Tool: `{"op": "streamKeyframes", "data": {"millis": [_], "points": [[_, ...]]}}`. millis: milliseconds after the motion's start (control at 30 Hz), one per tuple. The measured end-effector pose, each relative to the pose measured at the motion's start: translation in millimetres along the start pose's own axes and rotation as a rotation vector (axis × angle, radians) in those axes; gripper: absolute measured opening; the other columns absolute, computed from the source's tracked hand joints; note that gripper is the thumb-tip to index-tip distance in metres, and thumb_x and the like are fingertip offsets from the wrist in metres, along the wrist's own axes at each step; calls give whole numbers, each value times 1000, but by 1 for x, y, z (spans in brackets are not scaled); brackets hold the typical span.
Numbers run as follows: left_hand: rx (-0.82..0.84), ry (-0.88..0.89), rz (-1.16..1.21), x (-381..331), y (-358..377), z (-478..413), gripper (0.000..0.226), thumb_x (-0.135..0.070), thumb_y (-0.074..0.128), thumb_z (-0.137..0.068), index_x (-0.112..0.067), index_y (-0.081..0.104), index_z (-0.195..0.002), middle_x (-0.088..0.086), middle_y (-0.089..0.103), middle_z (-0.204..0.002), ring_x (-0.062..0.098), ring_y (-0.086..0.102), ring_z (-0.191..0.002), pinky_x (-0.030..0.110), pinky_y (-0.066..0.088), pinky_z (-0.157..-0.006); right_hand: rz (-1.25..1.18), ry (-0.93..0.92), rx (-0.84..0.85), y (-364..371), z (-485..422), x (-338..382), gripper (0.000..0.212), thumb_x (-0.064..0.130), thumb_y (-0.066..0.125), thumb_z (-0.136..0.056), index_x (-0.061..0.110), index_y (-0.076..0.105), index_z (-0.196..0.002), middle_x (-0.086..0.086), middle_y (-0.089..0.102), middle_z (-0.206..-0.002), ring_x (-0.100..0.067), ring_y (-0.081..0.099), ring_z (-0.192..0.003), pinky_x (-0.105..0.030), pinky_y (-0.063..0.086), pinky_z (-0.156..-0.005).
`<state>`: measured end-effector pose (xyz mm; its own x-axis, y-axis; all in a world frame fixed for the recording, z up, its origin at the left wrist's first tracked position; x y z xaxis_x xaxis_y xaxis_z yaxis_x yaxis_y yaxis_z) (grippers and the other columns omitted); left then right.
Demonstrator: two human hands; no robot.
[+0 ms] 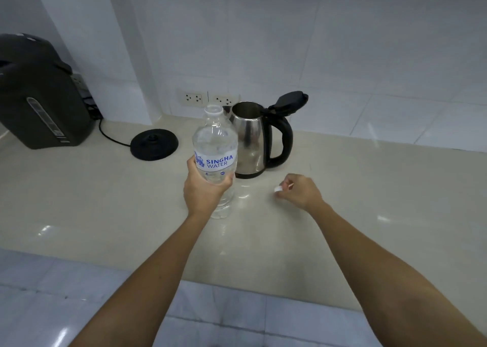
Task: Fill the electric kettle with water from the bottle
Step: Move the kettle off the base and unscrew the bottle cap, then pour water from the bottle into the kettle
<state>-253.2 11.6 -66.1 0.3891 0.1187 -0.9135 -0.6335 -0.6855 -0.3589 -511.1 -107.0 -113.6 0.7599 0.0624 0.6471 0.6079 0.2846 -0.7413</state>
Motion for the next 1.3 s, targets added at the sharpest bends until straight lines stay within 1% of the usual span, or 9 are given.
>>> {"op": "streamKeyframes", "data": {"millis": [133, 333, 500, 633, 767, 967, 1067, 1167, 1300], "points": [[-2, 10, 9, -2, 0, 1, 77, -41, 85, -62, -22, 42, -124, -13, 58, -107, 11, 59, -96, 26, 51, -81, 131, 135, -17, 19, 8, -46, 16, 38, 61, -78, 24, 58, -73, 3, 65, -90, -21, 62, -86, -27, 44, -70], [18, -17, 49, 1, 3, 1, 76, -40, 85, -62, -23, 42, -122, -8, 62, -113, 12, 61, -100, 21, 48, -79, 225, 117, -67, 27, 16, -51, 19, 41, 56, -82, 23, 58, -77, -3, 62, -90, -23, 57, -92, -28, 40, -70], [27, -27, 89, 1, 4, 2, 75, -35, 86, -63, -22, 42, -122, -7, 62, -114, 12, 61, -102, 19, 48, -80, 284, 52, -78, 27, 16, -43, 23, 36, 54, -86, 14, 62, -89, 5, 54, -78, -23, 58, -95, -30, 44, -73], [42, -43, 149, -2, 5, 3, 74, -28, 87, -64, -22, 43, -123, -7, 60, -114, 9, 60, -101, 7, 46, -76, 316, -124, -224, 2, 12, -6, 26, 33, 57, -88, 13, 62, -104, -3, 64, -106, -27, 57, -106, -36, 43, -84], [23, -53, 173, -11, 3, 4, 70, -20, 88, -64, -22, 44, -119, -10, 58, -105, 3, 58, -92, 5, 45, -66, 356, -510, -541, -46, 22, 79, 18, 23, 58, -81, 14, 65, -95, 0, 69, -98, -25, 63, -98, -36, 42, -81], [-2, -53, 174, -17, 2, 4, 68, -23, 89, -63, -25, 45, -115, -12, 58, -100, 2, 59, -89, 7, 45, -68, 527, -719, -746, -103, 11, 167, 30, 15, 59, -73, 12, 69, -101, -2, 69, -112, -23, 62, -108, -41, 41, -95], [-9, -34, 174, -22, 0, 3, 66, -21, 89, -63, -29, 44, -112, -18, 58, -96, -4, 58, -87, 8, 45, -70, 714, -678, -643, -104, -5, 180, 41, 15, 50, -76, 6, 63, -114, -9, 64, -122, -28, 56, -116, -48, 37, -102], [9, -32, 149, -21, 1, -5, 63, -21, 89, -62, -28, 47, -108, -19, 60, -93, -3, 61, -86, 8, 45, -69, 884, -489, -384, -89, -30, 166, 54, 25, 47, -89, 9, 42, -140, -8, 40, -149, -25, 31, -141, -51, 17, -114], [41, -1, 83, -28, -3, -32, 58, -24, 90, -59, -23, 50, -101, -14, 62, -91, 8, 64, -85, 13, 47, -67, 946, -390, -335, -87, -46, 165, 59, 34, 45, -93, 12, 33, -146, -5, 27, -157, -25, 18, -146, -54, 10, -116]]}}
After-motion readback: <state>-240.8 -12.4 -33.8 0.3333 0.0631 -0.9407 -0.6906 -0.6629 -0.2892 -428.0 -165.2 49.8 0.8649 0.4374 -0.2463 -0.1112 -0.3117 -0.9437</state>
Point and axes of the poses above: each hand's wrist, its own z-axis away from the middle knuckle, its own y-axis out of the palm, x = y × z, the point moved 10 cm from there along -z, towards the middle knuckle
